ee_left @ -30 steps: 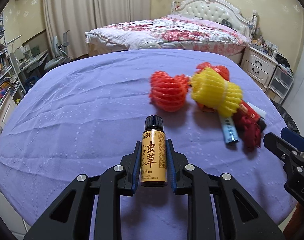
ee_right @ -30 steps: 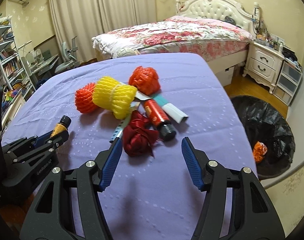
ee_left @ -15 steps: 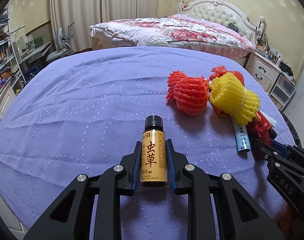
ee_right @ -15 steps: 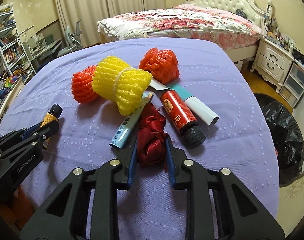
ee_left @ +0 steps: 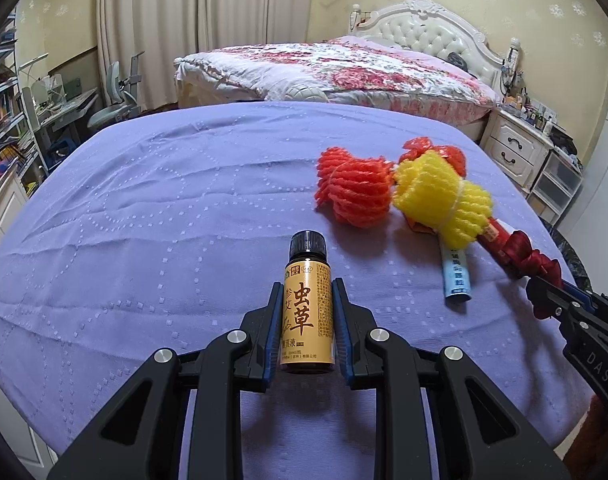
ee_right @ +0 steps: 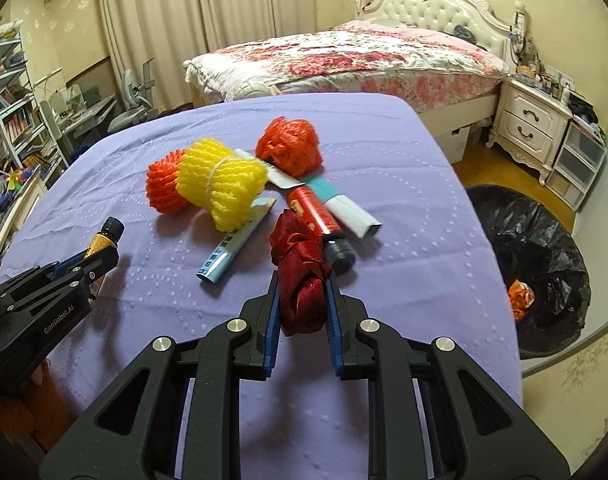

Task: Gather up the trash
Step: 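Grasp the dark red cloth with the right tool while the left tool holds the bottle, then carry the bottle and red cloth over the bin and open both tools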

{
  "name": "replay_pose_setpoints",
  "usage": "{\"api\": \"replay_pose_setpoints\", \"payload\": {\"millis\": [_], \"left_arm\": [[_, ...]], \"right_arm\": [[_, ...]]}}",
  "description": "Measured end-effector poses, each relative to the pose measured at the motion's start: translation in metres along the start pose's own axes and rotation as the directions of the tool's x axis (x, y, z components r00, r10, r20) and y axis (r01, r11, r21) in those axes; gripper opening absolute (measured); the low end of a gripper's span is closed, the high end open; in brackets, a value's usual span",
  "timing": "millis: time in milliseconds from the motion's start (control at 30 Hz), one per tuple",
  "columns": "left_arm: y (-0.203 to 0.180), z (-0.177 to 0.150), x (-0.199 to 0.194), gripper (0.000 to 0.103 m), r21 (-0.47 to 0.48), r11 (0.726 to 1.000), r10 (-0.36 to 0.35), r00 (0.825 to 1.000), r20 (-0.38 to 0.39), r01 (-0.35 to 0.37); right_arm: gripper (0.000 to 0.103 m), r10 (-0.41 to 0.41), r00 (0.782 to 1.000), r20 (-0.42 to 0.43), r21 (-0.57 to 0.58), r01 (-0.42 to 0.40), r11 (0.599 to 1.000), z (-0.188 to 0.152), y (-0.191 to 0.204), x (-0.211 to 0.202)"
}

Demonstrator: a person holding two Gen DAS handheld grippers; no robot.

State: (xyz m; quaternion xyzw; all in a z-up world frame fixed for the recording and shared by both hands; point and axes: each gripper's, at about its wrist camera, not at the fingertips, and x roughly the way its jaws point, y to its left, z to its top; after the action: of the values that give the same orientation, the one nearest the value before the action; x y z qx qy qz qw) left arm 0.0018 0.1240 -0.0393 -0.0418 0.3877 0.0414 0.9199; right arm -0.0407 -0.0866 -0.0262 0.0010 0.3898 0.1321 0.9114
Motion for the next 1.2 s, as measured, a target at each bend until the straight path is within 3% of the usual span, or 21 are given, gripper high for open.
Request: {"api": "replay_pose_setpoints", "payload": {"millis": [400, 800, 1200], "left_arm": [[-0.062, 0.016, -0.017, 0.025, 0.106, 0.989, -0.114, 0.991, 0.064, 0.106], [-0.174, 0.035, -0.013, 0.025, 0.271, 0.935, -0.260, 0.962, 0.083, 0.230], [-0.253, 0.046, 0.033, 0.025, 0.349, 0.901, -0.284, 0.958, 0.030, 0.256]], "right_arm": [[0.020, -0.107, 0.992, 0.072, 0.121, 0.098, 0.988, 0.004, -0.071, -0.030], [0.020, -0.265, 0.959, 0.101, 0.238, 0.235, 0.942, 0.007, -0.152, -0.043], [0.020, -0.308, 0.949, 0.073, 0.332, 0.268, 0.904, 0.005, -0.211, -0.026]]}}
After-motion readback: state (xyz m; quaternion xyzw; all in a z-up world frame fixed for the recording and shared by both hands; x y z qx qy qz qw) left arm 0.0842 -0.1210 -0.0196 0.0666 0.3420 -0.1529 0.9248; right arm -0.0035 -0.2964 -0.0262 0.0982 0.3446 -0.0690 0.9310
